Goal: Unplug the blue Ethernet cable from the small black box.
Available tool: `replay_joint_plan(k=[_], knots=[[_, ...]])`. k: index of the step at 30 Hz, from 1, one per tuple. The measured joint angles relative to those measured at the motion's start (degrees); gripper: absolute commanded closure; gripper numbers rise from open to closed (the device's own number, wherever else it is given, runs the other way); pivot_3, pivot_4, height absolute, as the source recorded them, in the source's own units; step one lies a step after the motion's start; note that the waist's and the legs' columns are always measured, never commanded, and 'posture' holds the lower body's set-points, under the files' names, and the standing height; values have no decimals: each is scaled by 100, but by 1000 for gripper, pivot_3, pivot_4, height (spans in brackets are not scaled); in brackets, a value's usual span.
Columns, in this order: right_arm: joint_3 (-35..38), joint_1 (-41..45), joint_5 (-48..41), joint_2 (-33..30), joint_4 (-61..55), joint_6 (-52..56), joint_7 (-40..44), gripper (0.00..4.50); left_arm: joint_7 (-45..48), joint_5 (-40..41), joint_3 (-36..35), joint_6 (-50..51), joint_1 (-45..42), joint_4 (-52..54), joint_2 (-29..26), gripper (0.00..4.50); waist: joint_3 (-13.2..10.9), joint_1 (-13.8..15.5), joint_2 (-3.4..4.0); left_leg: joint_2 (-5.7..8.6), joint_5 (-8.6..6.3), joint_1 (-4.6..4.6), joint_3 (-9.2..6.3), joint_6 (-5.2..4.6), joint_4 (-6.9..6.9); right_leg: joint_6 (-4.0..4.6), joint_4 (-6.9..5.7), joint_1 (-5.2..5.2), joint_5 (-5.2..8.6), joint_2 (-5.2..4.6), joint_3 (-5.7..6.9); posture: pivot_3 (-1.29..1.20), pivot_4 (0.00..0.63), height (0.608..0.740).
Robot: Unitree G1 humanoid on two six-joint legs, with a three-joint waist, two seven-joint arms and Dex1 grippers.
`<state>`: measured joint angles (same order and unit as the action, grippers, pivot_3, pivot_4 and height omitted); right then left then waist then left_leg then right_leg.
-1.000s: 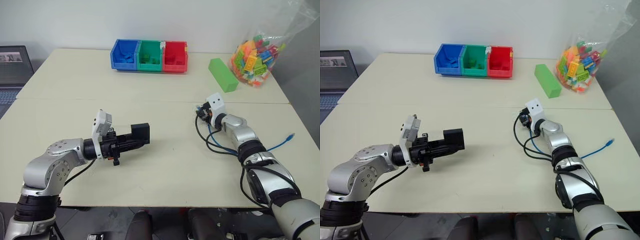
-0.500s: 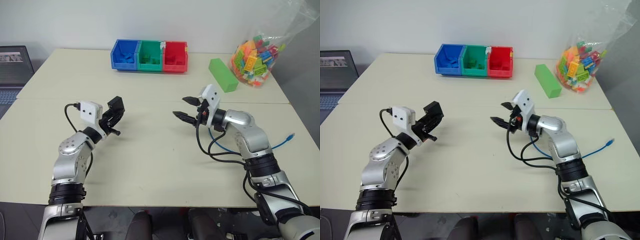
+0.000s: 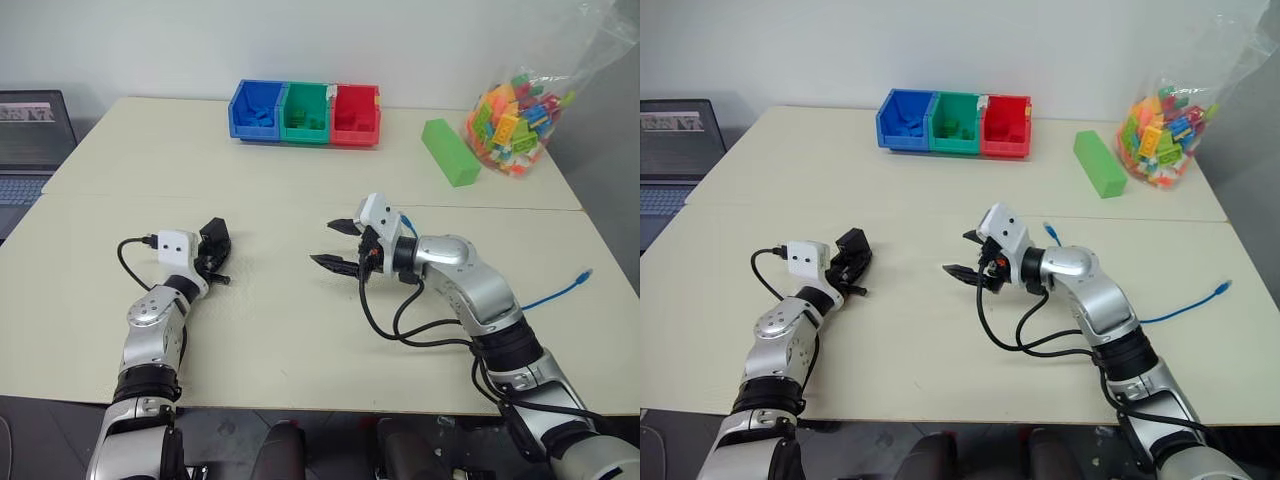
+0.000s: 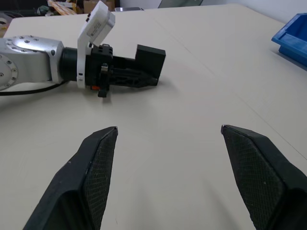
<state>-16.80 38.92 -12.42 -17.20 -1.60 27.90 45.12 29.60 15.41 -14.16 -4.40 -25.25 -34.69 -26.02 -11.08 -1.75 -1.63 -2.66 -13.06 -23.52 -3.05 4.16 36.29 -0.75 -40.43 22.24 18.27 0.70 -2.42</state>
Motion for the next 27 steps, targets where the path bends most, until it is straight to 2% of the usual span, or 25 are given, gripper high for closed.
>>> replay_joint_plan(k=[7,10,12,16,19,22,27], knots=[[-12,-7,13,-21,0,-7,30,844,1,3,-28,0,7,-16,1,557,0,-4,0,-1,0,6,1,0,0,0,-11,0,0,2,-2,0,150,740],[-21,-11,38,-18,-6,-9,46,844,-9,3,-33,-6,78,66,4,60,0,-9,0,-1,0,7,2,0,0,0,-11,0,0,2,-3,0,150,740],[-26,-53,46,-25,-73,-9,56,844,-18,4,-37,0,268,295,4,60,0,-21,0,-3,0,9,6,0,0,0,-12,0,0,1,-7,0,150,740],[-98,-289,124,-99,-251,-14,66,844,-40,31,-81,323,1169,1475,-79,60,1,-57,0,-9,0,10,10,0,-1,1,-9,2,0,-8,-12,0,150,740],[-119,-539,169,-254,-504,2,65,844,-32,76,-115,1287,2015,2720,-511,60,1,-65,-2,-13,0,10,3,0,-5,1,-11,1,2,-8,-10,0,150,740],[-104,-671,151,-358,-638,39,109,844,82,250,-249,1878,2418,3427,-806,60,0,-59,-2,-12,0,17,0,0,-10,1,-11,-2,2,-5,-8,0,150,740],[210,-749,-164,-940,-813,174,528,844,625,836,-718,2623,2986,4665,-1481,60,0,-10,-2,-7,0,23,1,1,-10,-1,-10,-9,3,-2,-8,0,150,740]])
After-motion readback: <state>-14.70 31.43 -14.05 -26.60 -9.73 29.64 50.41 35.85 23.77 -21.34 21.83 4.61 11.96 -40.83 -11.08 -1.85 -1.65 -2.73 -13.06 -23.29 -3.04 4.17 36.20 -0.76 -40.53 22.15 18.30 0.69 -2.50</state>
